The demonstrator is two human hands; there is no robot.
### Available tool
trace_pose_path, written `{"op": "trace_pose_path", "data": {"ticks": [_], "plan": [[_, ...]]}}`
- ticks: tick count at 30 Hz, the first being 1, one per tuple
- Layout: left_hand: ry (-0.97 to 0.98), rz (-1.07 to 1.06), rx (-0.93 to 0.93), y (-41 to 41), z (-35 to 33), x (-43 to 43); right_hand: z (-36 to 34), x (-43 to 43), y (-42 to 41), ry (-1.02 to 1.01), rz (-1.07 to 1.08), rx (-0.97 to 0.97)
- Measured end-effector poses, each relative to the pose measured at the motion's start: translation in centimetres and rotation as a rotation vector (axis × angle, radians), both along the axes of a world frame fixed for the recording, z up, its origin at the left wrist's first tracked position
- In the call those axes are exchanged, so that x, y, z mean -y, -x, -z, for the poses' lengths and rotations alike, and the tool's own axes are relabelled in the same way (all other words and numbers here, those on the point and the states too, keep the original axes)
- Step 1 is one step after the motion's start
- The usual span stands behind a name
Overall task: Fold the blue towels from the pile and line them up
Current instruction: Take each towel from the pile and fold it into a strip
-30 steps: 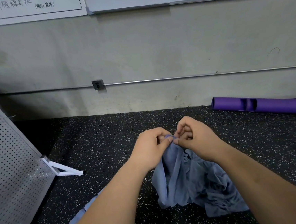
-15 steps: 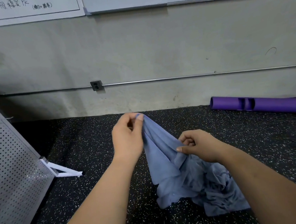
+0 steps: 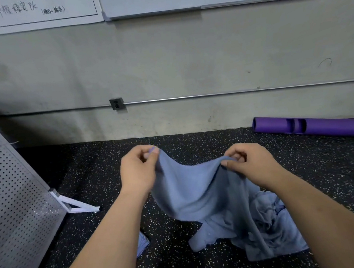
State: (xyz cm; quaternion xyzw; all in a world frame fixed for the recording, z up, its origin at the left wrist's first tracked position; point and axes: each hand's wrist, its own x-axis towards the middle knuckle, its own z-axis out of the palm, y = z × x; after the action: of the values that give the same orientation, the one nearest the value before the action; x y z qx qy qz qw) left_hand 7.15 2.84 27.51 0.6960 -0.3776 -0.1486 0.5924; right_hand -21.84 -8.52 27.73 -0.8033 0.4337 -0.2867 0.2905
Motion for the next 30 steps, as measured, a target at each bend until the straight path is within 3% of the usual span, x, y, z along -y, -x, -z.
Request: {"op": "trace_pose_path", "data": {"ticks": [6,11,18,22,27,30], "plan": [[-0.113,0.518,0.205,3.6,0.5,0.5,-1.4,-1.7,-1.9,0.027,-0.134,0.055],[-0.131,0.686,0.232,5.7,1.2,0.9,-1.7,-2.5,-2.6,0.002,-0.213,0.102],[-0.081,0.508,0.256,5.8,0.7,1.0,-1.0,-1.4,-1.3,-0.174,-0.214,0.056],[-0.007,0.367,0.176,5.3,0.3,1.3,-0.3,-0.5,-0.3,-0.272,-0.236,0.009],[0.064,0.163,-0.044,4.4,0.2,1.5,0.1,0.2,0.6,-0.223,-0.187,-0.102],[-0.014,0.173,-0.132,4.0,0.9,1.5,0.2,0.2,0.3,-0.078,-0.083,-0.115]]}}
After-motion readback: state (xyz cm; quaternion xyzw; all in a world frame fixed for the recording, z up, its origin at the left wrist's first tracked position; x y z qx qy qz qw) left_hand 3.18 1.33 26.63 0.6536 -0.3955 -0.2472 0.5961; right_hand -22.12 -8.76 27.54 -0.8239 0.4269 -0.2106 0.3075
